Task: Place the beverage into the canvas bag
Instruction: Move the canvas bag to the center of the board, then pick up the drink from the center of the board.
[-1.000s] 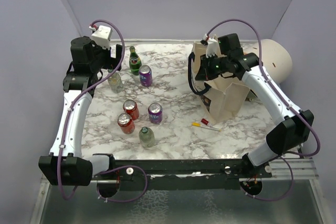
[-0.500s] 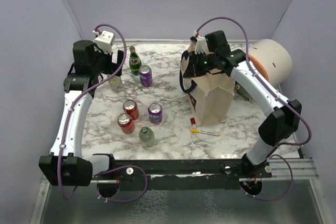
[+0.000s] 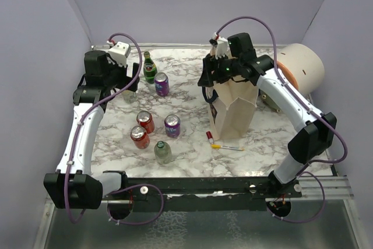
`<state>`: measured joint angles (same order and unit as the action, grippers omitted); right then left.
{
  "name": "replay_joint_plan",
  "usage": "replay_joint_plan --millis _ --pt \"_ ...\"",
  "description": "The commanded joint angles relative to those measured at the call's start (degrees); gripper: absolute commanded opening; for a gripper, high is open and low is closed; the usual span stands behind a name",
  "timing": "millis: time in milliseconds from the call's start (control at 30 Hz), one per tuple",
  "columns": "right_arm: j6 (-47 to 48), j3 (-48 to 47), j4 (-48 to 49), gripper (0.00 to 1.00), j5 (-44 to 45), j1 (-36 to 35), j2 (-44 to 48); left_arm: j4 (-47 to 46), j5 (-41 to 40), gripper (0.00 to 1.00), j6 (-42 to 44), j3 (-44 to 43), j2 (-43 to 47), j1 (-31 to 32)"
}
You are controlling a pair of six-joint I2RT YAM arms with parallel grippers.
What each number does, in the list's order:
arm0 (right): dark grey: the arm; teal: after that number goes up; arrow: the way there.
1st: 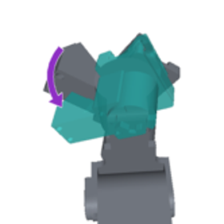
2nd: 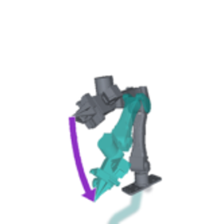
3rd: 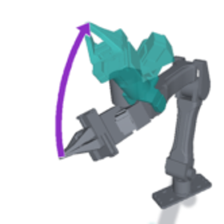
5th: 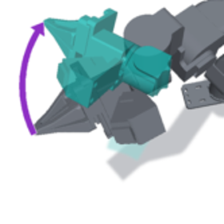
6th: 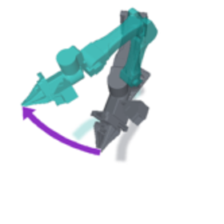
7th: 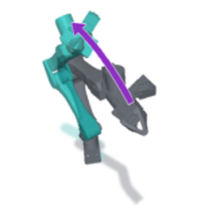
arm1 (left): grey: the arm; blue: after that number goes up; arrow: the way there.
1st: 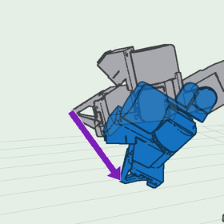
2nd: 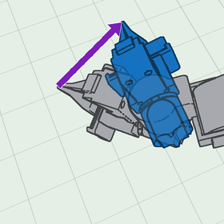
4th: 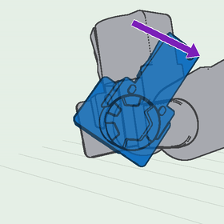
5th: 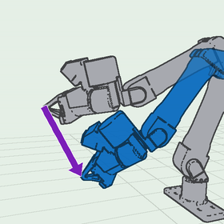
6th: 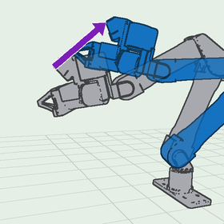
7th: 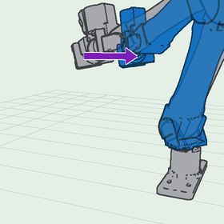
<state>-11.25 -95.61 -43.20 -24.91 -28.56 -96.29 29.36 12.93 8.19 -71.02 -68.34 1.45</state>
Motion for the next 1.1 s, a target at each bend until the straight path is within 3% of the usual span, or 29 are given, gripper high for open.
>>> replay_joint_plan --millis 0,333,500,767,1067 --pt "6.4 -0.8 2.7 0.71 5.0 -0.4 4.9 -0.1 2.6 0.99 -0.8 1.4 1.2 -0.2" --pt "18.1 -3.2 3.2 0.85 1.1 -1.9 9.0 -2.0 -2.2 0.99 -4.4 2.5 0.1 -1.5" --pt "27.2 -8.3 -0.9 0.88 -4.7 -5.6 4.3 -2.1 -2.9 0.99 -8.7 1.0 -0.9 -5.6" --pt "41.9 -6.5 -3.4 0.95 -13.2 -12.0 -1.8 -2.0 -2.4 0.99 -9.5 -3.0 -1.0 -10.6" --pt "51.6 -4.5 -5.1 0.96 -12.5 -17.1 -10.3 -1.8 -2.7 0.99 -8.4 -4.8 -0.8 -12.4"
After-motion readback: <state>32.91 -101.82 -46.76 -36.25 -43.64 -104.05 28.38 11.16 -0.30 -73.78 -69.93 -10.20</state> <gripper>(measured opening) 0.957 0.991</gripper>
